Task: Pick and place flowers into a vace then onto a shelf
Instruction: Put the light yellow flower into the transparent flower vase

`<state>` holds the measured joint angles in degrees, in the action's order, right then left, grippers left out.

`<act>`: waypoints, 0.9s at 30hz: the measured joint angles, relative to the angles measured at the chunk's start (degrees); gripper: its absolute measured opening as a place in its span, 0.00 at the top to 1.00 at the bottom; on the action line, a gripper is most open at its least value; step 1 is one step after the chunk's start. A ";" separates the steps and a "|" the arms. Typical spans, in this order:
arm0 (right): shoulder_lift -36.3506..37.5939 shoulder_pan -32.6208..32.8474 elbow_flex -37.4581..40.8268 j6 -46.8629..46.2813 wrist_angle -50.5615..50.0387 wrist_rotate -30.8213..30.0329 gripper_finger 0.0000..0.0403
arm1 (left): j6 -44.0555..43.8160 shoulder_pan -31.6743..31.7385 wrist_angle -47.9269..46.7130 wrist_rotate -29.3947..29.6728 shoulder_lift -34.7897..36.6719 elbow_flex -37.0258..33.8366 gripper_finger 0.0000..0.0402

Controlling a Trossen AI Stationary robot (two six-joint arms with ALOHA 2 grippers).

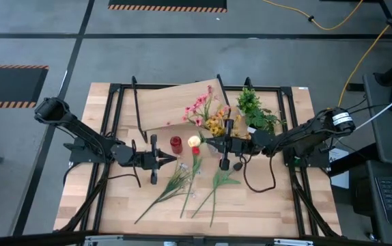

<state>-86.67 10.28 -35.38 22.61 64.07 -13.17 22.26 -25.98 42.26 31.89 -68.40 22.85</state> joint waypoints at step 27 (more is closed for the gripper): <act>0.07 0.04 0.02 -2.24 -13.55 -5.74 1.00 | -0.01 0.00 0.00 0.03 0.00 0.00 0.98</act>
<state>-86.61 10.33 -35.35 20.37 50.52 -18.91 22.25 -25.97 42.26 31.92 -68.40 22.85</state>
